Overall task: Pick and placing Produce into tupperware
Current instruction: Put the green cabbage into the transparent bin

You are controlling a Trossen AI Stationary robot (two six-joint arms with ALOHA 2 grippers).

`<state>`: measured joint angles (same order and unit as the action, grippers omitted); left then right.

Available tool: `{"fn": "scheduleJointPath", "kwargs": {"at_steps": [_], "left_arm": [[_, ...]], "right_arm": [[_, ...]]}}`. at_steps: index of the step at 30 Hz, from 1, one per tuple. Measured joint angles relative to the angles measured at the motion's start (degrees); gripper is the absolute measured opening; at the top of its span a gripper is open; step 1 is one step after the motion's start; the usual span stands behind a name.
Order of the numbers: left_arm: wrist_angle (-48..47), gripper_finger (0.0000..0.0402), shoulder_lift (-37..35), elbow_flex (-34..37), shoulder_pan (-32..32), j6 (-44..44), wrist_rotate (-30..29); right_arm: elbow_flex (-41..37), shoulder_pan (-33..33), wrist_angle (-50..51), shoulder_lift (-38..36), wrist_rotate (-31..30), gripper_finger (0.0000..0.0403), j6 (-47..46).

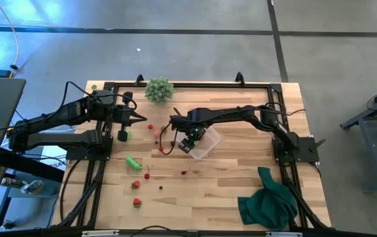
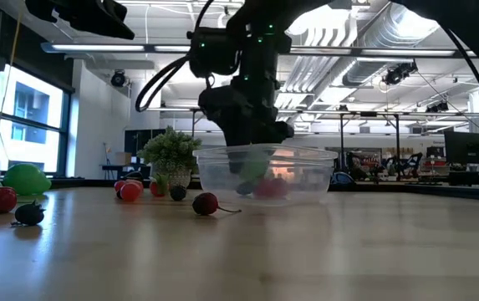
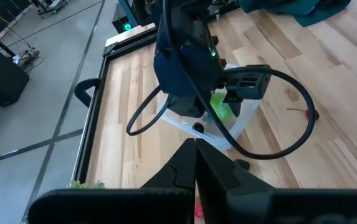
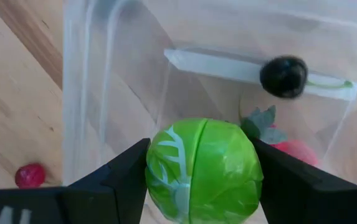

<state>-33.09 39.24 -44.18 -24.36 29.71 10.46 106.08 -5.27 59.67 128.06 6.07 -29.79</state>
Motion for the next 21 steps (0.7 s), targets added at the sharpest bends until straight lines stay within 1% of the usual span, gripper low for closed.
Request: {"fn": "scheduleJointPath", "kwargs": {"at_steps": [5,10,21], "left_arm": [[0.0,0.0001,0.0,0.0,0.0,0.0,0.0],[0.0,0.0001,0.0,0.0,0.0,0.0,0.0],[0.0,0.0001,0.0,0.0,0.0,0.0,0.0]], "right_arm": [[-0.1,-0.4,-0.3,0.1,0.6,0.0229,0.3],[-0.1,-0.3,-0.3,0.2,-1.5,0.0229,0.3],[-0.1,-0.3,-0.4,0.2,-1.5,0.0229,-1.2]]}}
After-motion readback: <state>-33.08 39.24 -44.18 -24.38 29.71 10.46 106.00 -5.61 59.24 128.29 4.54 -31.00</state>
